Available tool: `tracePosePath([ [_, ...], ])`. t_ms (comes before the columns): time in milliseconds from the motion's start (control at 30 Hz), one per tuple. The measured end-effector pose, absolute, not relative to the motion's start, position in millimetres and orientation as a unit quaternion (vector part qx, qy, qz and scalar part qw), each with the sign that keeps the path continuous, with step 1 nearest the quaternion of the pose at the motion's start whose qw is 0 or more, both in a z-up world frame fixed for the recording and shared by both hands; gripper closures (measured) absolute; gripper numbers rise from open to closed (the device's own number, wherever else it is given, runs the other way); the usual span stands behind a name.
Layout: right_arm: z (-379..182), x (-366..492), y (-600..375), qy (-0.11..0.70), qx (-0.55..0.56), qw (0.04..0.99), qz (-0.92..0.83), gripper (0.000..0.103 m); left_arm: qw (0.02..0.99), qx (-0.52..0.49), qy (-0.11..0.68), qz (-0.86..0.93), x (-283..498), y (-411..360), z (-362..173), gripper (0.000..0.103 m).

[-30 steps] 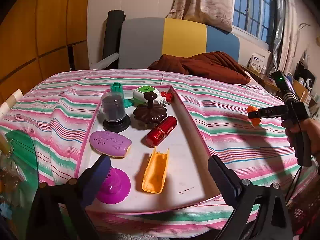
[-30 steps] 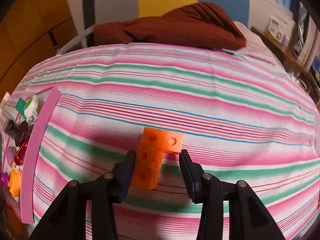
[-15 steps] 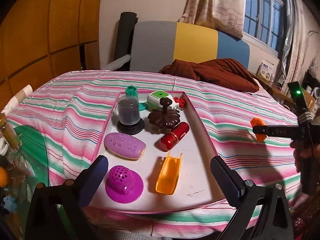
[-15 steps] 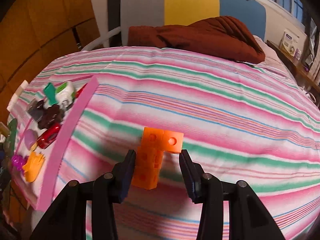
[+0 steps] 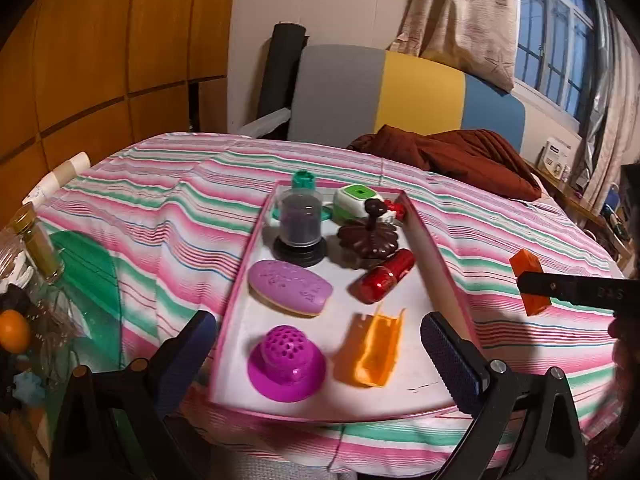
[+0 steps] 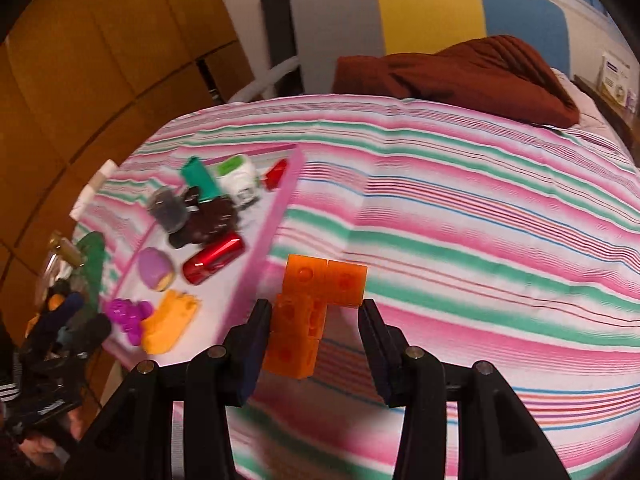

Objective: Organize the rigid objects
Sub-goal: 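Carry the orange cube blocks to the tray and lower them beside the chute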

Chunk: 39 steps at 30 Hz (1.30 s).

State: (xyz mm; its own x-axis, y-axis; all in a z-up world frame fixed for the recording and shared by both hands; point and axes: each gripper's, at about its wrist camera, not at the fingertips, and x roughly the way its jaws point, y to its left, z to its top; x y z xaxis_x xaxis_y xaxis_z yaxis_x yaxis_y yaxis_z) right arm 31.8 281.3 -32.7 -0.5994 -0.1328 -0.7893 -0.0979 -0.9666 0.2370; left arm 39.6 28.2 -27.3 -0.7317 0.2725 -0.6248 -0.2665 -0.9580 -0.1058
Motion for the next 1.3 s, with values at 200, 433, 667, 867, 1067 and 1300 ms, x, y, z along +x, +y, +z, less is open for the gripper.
tracePosePath([
  [200,-26.8,29.9,249.6,-0.118,0.451,0.042,-0.884,0.058,0.122,-0.334,-0.004,0.935,38.1,17.2,-27.6,0.000],
  [433,-26.5,23.2,217.6,-0.099,0.459,0.071,-0.880,0.058,0.096,-0.336,-0.006,0.937,36.1,3.7,-29.9,0.000],
  [667,-35.7,15.7,192.1,-0.062,0.481,0.087,-0.870,0.058,0.082,-0.328,0.005,0.941,37.5,0.1,-28.5,0.000],
  [867,-43.9,3.1,182.1,-0.022,0.490,0.085,-0.867,0.058,0.075,-0.327,0.019,0.942,40.0,0.4,-28.1,0.000],
  [1067,-51.1,-4.1,173.7,0.027,0.494,0.081,-0.865,0.058,0.069,-0.326,0.023,0.943,40.7,-1.5,-27.0,0.000],
  [1300,-52.7,0.0,169.7,0.067,0.498,0.077,-0.861,0.058,0.059,-0.332,0.027,0.941,37.7,-1.9,-29.4,0.000],
])
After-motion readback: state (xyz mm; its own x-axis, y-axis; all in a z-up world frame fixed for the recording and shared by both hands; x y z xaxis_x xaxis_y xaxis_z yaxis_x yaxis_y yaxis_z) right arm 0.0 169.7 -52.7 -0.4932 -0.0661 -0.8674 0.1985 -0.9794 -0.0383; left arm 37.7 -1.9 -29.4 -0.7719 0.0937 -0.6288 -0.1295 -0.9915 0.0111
